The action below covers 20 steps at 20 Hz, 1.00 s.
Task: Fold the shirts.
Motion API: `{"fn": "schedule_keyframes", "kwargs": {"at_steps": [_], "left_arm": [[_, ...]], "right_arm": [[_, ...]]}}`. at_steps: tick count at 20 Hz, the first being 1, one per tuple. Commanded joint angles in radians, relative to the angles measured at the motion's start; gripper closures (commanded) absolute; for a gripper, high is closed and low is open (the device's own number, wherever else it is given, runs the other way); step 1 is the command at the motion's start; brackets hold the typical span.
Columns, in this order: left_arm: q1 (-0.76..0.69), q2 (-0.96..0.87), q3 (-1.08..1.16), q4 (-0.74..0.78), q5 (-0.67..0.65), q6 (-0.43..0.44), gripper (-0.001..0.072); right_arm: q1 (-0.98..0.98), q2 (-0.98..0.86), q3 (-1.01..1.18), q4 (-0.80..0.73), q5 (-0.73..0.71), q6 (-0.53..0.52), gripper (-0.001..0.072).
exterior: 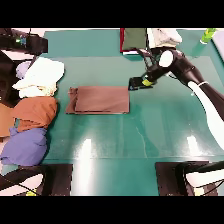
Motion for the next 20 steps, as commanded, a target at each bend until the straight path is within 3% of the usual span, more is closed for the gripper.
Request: {"fn": "schedule_keyframes", "kwargs": {"at_steps": [1, 4, 7, 8, 10, 12, 16, 20], "left_arm": [[0.000, -0.002, -0.026, -0.051, 0.019, 0.000, 0.0682], [0.000, -0.002, -0.035, -0.051, 0.007, 0.001, 0.0682], [0.000, -0.002, -0.035, -0.052, -0.017, 0.001, 0.0681], [0.000, -0.002, -0.035, -0.051, -0.026, 0.002, 0.0682], [0.000, -0.002, -0.035, -0.052, -0.049, 0.020, 0.0681], [0.000, -0.002, -0.035, -0.052, -0.069, 0.024, 0.0681], [-0.008, -0.002, -0.035, -0.121, -0.067, 0.039, 0.0683], [-0.136, -0.002, -0.035, -0.095, -0.053, 0.054, 0.0683]], "right_arm": [[-0.040, 0.004, -0.120, 0.080, -0.039, 0.052, 0.0012], [0.008, -0.087, -0.117, 0.209, -0.115, 0.053, 0.0014], [0.066, -0.207, -0.027, 0.227, -0.126, 0.057, 0.0025], [0.085, -0.246, 0.014, 0.227, -0.117, 0.062, 0.0075], [0.114, -0.298, 0.076, 0.214, -0.109, 0.060, 0.0323], [0.132, -0.303, 0.103, 0.179, -0.129, 0.056, 0.0678], [0.089, -0.230, 0.151, 0.029, -0.115, 0.069, 0.0693], [-0.104, -0.074, 0.166, -0.160, 0.010, 0.068, 0.0693]]}}
